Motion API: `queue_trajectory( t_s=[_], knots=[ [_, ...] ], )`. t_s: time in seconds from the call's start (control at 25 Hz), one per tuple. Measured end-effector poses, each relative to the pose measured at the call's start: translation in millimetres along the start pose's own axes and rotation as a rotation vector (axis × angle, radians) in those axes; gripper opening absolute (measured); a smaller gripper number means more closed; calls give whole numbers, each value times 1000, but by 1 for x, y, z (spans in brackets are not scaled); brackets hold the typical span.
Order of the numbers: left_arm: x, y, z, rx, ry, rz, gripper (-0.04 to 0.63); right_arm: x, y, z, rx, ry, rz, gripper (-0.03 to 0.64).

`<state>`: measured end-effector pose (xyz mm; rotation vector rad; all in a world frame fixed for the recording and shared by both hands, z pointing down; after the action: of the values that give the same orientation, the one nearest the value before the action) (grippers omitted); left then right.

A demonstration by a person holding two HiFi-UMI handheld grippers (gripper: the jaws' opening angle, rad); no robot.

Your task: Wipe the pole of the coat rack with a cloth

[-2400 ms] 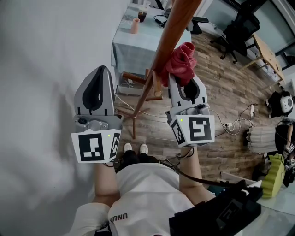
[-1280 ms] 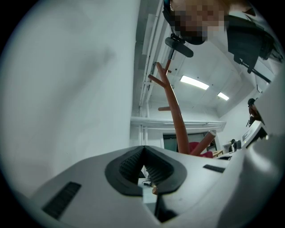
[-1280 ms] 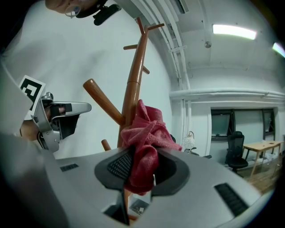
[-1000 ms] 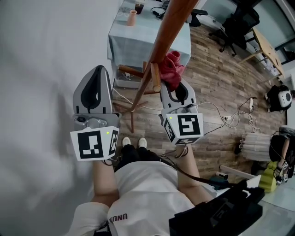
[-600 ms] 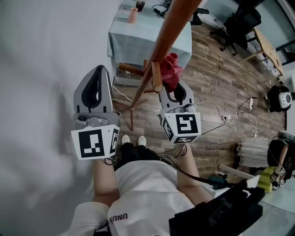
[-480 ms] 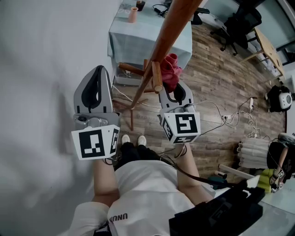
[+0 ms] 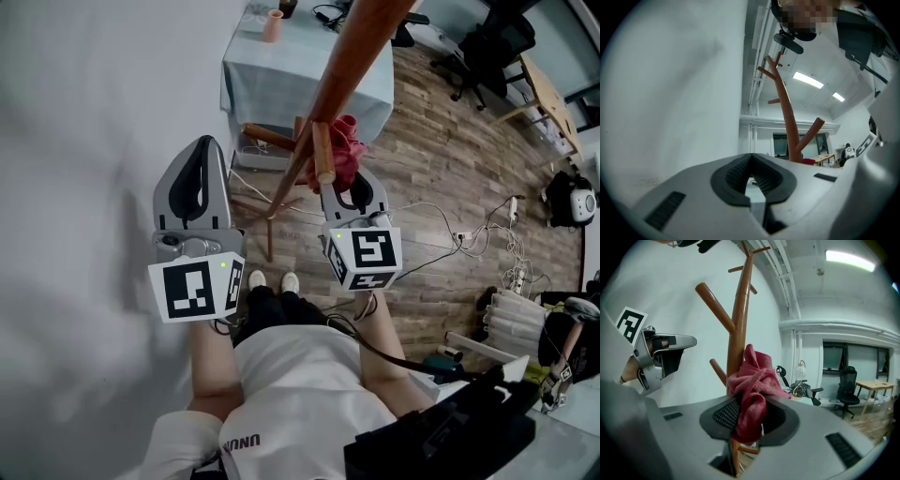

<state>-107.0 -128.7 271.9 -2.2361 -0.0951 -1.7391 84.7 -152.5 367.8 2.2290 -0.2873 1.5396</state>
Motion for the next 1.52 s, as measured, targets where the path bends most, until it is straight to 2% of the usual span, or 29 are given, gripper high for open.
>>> queue_trajectory(
  t_s=[1.32,1.52],
  knots=[
    [26,-7,-9,-18,10,-64,12,58,16,-22,-51,28,-150,112],
    [24,-9,-12,-20,-44,-51,13,63,17,-25,-61,30,-168,113]
  ],
)
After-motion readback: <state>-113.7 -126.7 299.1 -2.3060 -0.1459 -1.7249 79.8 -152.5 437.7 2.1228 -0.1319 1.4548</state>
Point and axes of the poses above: the fingertips, and each gripper's own axes: y forward along the fingers, z to its right, x out of its underside, the point moved 4 cm from there along -y, backward along the fingers, and after that the axes turned 15 degrees about -y, right-handed, at the moved point
